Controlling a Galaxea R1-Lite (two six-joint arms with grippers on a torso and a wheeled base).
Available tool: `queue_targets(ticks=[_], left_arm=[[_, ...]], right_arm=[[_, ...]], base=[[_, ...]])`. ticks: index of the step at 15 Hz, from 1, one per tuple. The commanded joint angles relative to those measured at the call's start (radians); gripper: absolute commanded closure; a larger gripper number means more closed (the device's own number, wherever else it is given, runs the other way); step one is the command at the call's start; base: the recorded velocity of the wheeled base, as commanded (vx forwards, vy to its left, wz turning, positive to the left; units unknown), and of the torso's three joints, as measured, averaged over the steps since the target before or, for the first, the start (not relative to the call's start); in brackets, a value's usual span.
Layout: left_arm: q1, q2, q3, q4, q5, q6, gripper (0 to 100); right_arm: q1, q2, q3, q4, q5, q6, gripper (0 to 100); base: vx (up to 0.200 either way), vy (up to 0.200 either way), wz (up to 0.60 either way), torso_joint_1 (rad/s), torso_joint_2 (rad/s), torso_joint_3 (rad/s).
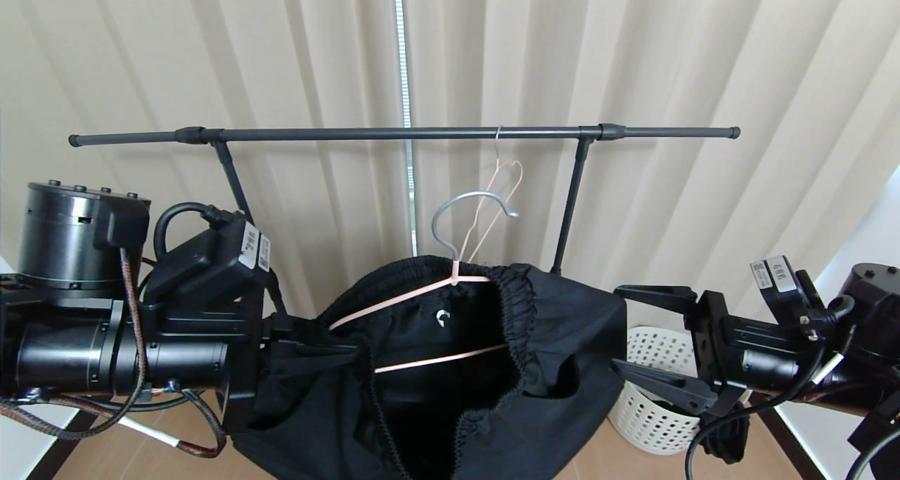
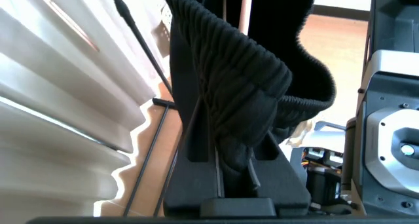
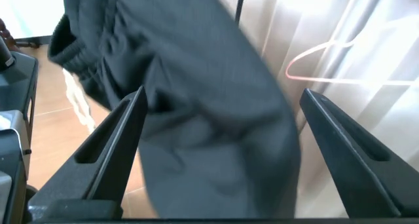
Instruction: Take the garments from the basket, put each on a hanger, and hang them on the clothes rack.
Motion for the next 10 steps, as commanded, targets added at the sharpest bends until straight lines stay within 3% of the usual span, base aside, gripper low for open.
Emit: queue_targets(ticks=[1,10], left_arm=[[0.011,-0.036,0.01,-0.001,-0.001,-0.009,100],[0.022,-0.083,0.034,-0.001,-0.001,-0.038,100]], right_arm=[[-0.004,0.049,-0.003,-0.001,-0.001,-0.007,0],[-0.052,0.249,-0.044,-0.093,-0.008,-0.017,0]], base=[[0.0,0.0,0.0,0.0,0.0,0.0],[0.0,0.0,0.0,0.0,0.0,0.0]])
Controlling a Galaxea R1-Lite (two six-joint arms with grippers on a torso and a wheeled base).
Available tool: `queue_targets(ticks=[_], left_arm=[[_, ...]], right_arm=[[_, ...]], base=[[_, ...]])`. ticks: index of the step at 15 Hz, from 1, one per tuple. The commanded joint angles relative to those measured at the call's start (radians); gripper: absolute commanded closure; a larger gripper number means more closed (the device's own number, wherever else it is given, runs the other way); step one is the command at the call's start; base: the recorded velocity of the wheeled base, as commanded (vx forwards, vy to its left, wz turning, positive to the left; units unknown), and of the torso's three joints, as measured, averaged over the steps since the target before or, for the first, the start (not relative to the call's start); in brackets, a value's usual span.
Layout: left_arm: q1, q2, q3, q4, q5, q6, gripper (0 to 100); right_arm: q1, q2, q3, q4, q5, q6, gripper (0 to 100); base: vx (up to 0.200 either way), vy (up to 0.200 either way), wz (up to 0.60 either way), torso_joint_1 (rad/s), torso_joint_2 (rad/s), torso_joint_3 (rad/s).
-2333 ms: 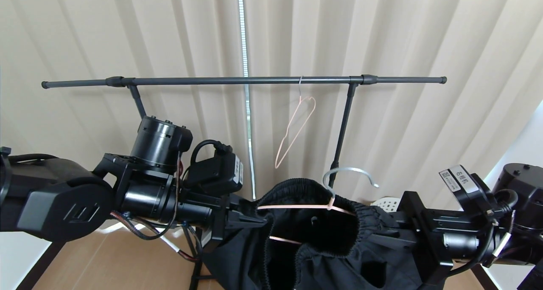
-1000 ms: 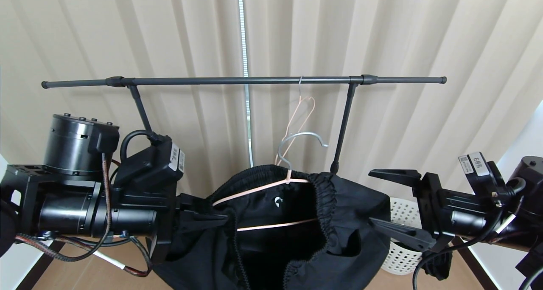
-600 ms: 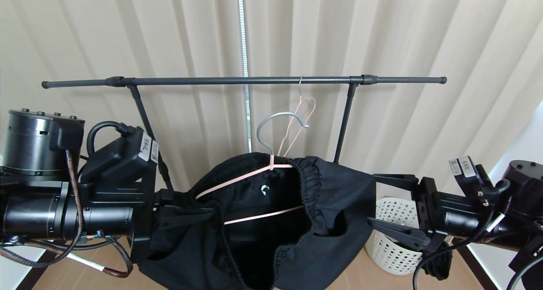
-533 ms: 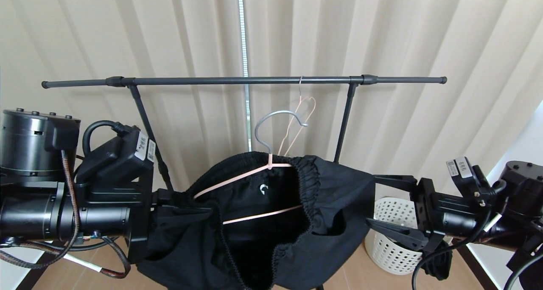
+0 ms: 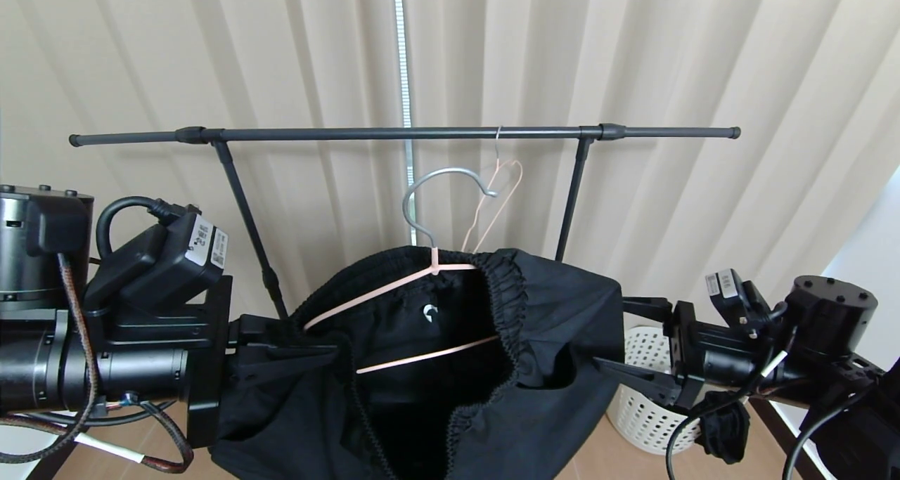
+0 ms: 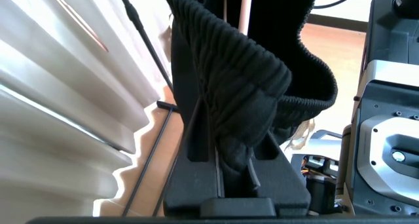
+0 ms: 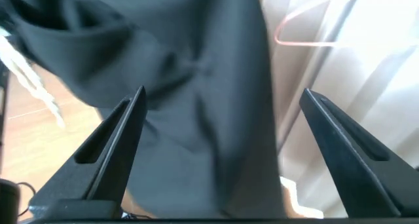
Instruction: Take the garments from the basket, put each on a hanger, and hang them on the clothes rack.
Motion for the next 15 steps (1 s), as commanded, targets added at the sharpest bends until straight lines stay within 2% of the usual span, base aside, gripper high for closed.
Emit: queue_targets(ticks=[1,3,4,11,15], left_arm=[[0.0,-0.002,0.001,-0.001,0.0,0.0,100],[0.0,-0.011,0.009,0.001,0.0,0.0,100],[0.0,-0.013,0.01,0.001,0.0,0.0,100],[0.002,-0.036,0.021,-0.001,0.003,-0.031,100],[0.012,-0.056,0.024,-0.001,0.003,-0.063,100]], right_arm=[[-0.013,0.055,-0.006,-0.007,-0.002,-0.001,0],[-0.014,0.06,-0.014,-0.006,-0.004,0.001,0],[-0.016,0.074,-0.018,-0.006,-0.007,0.001,100],[-0.103,0.084,-0.067,-0.003,-0.007,0.008,100],[-0.123,0.098,-0.08,-0.003,-0.007,0.008,100]], base=[[0.0,0.0,0.0,0.0,0.0,0.0],[0.0,0.0,0.0,0.0,0.0,0.0],[0.0,0.0,0.0,0.0,0.0,0.0],[0.0,0.0,0.0,0.0,0.0,0.0],[0.0,0.0,0.0,0.0,0.0,0.0]])
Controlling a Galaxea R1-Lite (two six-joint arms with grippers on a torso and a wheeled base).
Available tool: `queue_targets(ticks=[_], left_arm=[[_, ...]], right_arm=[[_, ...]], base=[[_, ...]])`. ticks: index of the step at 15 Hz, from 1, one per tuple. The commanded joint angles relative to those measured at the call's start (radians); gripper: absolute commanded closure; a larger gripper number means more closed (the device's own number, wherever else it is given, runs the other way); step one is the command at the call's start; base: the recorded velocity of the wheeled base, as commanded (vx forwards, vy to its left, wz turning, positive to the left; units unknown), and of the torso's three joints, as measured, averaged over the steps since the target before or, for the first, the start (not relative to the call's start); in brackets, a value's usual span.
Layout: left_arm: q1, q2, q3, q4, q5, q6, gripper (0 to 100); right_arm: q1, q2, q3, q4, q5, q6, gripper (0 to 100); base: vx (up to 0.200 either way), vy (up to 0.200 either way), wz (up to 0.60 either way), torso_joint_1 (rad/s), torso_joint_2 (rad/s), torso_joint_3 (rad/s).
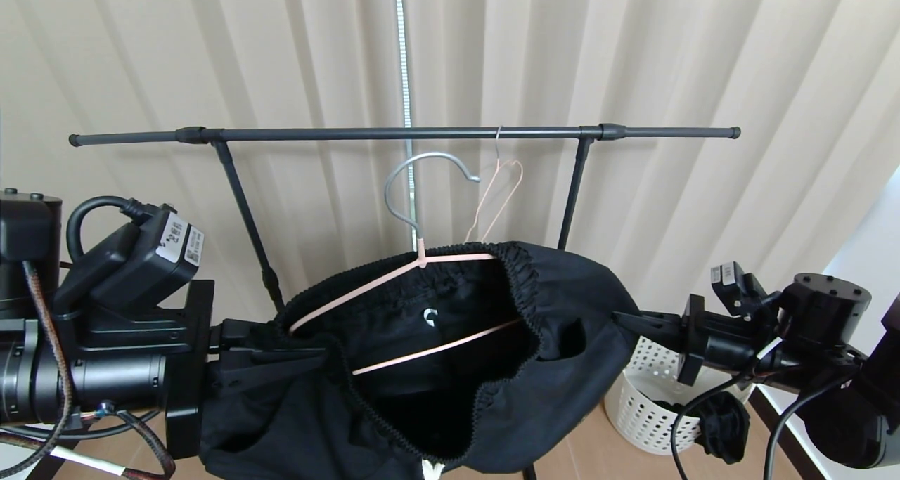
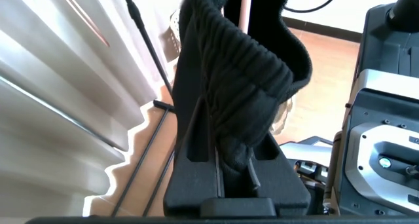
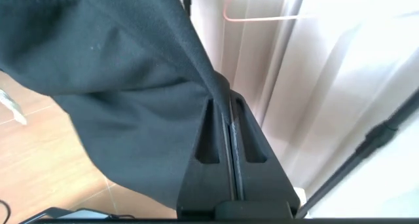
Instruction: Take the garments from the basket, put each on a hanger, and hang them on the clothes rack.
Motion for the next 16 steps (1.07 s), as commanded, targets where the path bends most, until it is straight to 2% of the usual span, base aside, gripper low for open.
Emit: queue_targets(ticks=[1,10,11,13,15,16], left_arm=[[0.003,-0.017,0.0,-0.001,0.0,-0.008,100],[0.008,-0.023,0.003,-0.001,0.0,-0.034,100],[0.008,-0.022,0.002,-0.001,0.0,-0.042,100],[0.008,-0.02,0.002,-0.003,0.002,-0.048,100],[0.009,-0.022,0.005,-0.003,0.003,-0.071,100],[0.019,-0.025,0.014,-0.003,0.005,-0.079,100]], right_arm=[[-0.011,0.008,-0.011,0.002,0.0,0.0,100],[-0.017,0.017,-0.003,0.004,0.0,0.0,100],[-0.013,0.016,0.005,0.002,0.0,-0.002,0],[-0.008,0.006,0.015,-0.002,0.0,-0.013,0],[-0.01,0.003,0.026,-0.013,0.002,-0.092,0],[-0.008,-0.014,0.035,-0.013,0.002,-0.1,0]], base=[[0.0,0.0,0.0,0.0,0.0,0.0],[0.0,0.0,0.0,0.0,0.0,0.0],[0.0,0.0,0.0,0.0,0.0,0.0],[0.0,0.0,0.0,0.0,0.0,0.0],[0.0,0.0,0.0,0.0,0.0,0.0],[0.0,0.0,0.0,0.0,0.0,0.0]])
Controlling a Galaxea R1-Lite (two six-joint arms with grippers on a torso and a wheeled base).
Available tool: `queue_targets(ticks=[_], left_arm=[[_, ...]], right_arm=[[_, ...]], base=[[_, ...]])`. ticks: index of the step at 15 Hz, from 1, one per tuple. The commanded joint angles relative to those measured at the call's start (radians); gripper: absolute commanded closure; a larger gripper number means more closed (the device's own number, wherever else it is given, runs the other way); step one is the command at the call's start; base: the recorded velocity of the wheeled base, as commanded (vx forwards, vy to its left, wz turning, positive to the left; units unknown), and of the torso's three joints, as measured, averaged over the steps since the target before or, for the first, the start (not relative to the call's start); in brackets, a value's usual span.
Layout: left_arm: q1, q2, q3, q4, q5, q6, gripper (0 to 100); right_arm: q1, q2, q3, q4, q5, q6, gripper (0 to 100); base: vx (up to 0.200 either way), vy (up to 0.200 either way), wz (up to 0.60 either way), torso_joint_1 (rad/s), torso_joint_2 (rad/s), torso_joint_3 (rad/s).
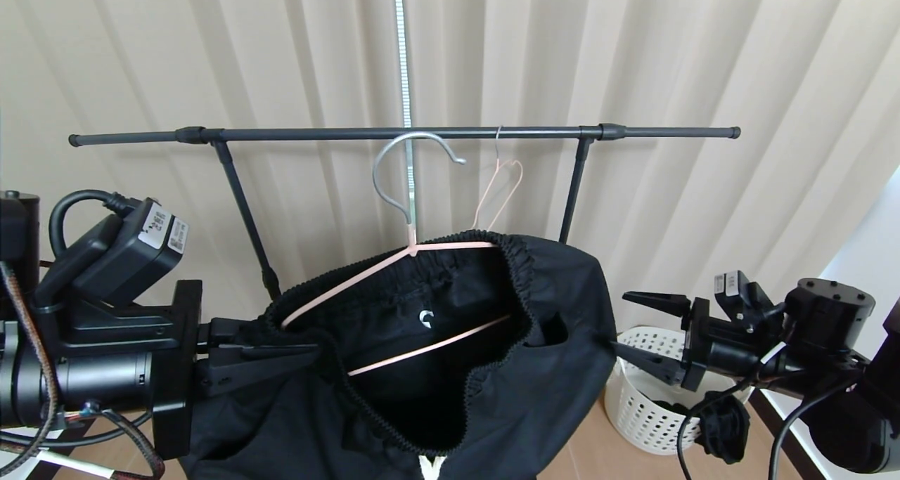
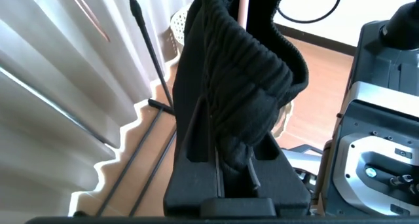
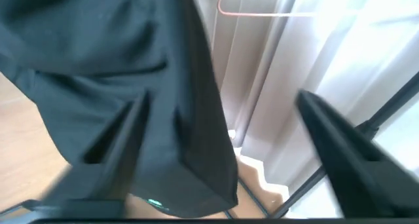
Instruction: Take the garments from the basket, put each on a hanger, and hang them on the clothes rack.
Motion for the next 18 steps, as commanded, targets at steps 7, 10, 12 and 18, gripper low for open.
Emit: queue_targets(ticks=[7,10,12,18], left_arm=[[0.198,0.003,0.079,0.001,-0.002,-0.004,100],[0.202,0.008,0.082,0.002,0.003,-0.006,100],[0.2,0.011,0.079,0.002,0.014,-0.006,100],[0.162,0.167,0.029,-0.004,0.118,-0.006,100]], right_arm=[[0.063,-0.198,0.034,0.003,-0.122,-0.002,0],[0.141,-0.237,0.025,0.012,-0.301,-0.002,0],[0.187,-0.24,0.017,0.012,-0.425,-0.001,0],[0.321,-0.244,-0.067,0.101,-0.749,0.001,0]], base=[[0.0,0.0,0.0,0.0,0.0,0.0],[0.0,0.0,0.0,0.0,0.0,0.0],[0.0,0.0,0.0,0.0,0.0,0.0],[0.0,0.0,0.0,0.0,0.0,0.0]])
